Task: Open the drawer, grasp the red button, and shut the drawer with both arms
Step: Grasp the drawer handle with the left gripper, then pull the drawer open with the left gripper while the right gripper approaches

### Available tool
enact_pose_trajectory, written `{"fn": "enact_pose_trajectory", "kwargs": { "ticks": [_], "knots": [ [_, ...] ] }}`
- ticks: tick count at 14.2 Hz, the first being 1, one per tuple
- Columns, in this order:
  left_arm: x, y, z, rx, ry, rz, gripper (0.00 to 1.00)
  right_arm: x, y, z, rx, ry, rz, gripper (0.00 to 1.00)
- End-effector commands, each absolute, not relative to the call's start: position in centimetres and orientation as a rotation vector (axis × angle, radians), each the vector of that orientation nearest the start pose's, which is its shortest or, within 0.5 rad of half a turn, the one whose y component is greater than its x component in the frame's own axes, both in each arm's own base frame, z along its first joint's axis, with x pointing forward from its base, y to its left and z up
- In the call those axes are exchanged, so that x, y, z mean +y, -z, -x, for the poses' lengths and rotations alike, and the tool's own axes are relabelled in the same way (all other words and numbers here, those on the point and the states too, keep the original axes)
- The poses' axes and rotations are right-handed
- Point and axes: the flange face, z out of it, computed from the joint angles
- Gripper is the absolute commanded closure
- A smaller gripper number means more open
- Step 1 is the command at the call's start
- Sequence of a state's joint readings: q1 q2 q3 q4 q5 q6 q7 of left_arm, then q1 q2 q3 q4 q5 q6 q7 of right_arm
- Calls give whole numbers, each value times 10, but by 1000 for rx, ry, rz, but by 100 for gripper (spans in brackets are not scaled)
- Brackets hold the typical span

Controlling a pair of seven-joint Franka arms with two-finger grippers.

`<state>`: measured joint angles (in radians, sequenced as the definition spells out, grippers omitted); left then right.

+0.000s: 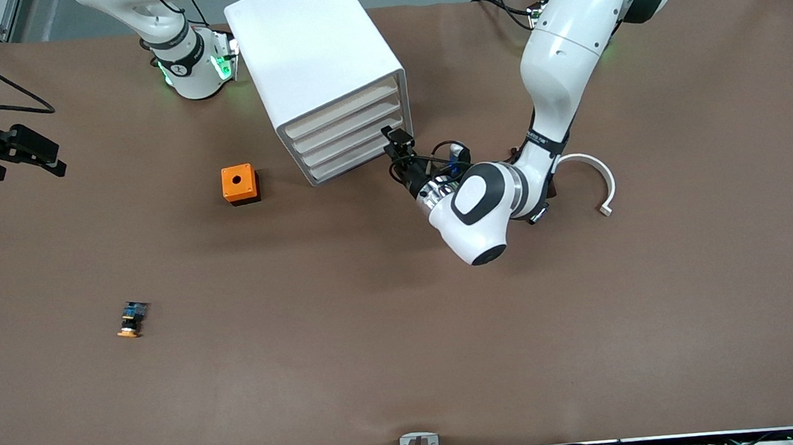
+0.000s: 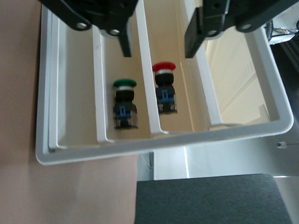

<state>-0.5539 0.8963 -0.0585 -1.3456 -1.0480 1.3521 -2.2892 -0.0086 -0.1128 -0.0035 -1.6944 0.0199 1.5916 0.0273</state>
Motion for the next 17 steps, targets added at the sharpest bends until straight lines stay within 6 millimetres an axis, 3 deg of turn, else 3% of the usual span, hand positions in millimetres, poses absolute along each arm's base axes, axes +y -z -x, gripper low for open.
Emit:
{"fn": "enact_pose_trajectory", "kwargs": {
  "ticks": [1, 5, 11, 17],
  "knots": [
    [-467, -197, -465, -1630, -1442, 1053, 55, -2, -632, -513, 41, 31, 3116, 0],
    [-477, -189, -436, -1549, -1402, 1039, 56, -3, -632, -513, 44, 29, 3116, 0],
    [-488, -178, -413, -1524, -1334, 1001, 57, -3, -632, -513, 43, 21, 3116, 0],
    [-500, -174, -387, -1466, -1294, 1012, 76, -3, -637, -512, 59, 7, 3116, 0]
  ]
}}
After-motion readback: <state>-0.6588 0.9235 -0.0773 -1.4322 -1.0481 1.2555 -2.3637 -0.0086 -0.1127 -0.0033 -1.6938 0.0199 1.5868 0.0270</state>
